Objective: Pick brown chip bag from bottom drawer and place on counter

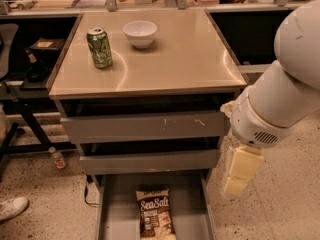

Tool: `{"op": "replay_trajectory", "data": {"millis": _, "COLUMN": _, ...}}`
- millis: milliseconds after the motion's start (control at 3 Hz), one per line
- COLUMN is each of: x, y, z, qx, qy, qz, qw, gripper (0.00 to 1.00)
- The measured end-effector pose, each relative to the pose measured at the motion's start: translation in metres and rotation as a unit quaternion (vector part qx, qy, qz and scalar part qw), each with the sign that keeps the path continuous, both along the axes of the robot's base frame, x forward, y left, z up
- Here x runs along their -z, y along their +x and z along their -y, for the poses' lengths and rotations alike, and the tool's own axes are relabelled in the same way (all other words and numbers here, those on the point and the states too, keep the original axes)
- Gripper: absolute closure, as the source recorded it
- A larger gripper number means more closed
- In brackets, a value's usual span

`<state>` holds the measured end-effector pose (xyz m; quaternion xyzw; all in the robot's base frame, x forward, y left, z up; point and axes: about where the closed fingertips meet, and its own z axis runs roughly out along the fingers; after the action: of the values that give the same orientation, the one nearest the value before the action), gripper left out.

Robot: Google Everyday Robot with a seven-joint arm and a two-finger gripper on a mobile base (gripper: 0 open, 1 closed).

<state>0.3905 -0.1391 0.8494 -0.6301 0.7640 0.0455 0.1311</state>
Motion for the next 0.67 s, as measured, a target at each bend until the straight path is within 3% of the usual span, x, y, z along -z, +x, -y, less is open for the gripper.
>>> {"op": "replay_trajectory", "data": {"millis": 333, "x": 0.0, "y": 0.0, "z": 0.0, "qx": 0.0, "qy": 0.0, "qz": 0.0, "qw": 1.0, "gripper": 0.0}}
{"op": "replay_trajectory", "data": {"millis": 667, "x": 0.042, "y": -0.005, "z": -0.017, "qx": -0.004, "qy": 0.01, "qz": -0.018, "qw": 0.9998, "gripper": 0.0}}
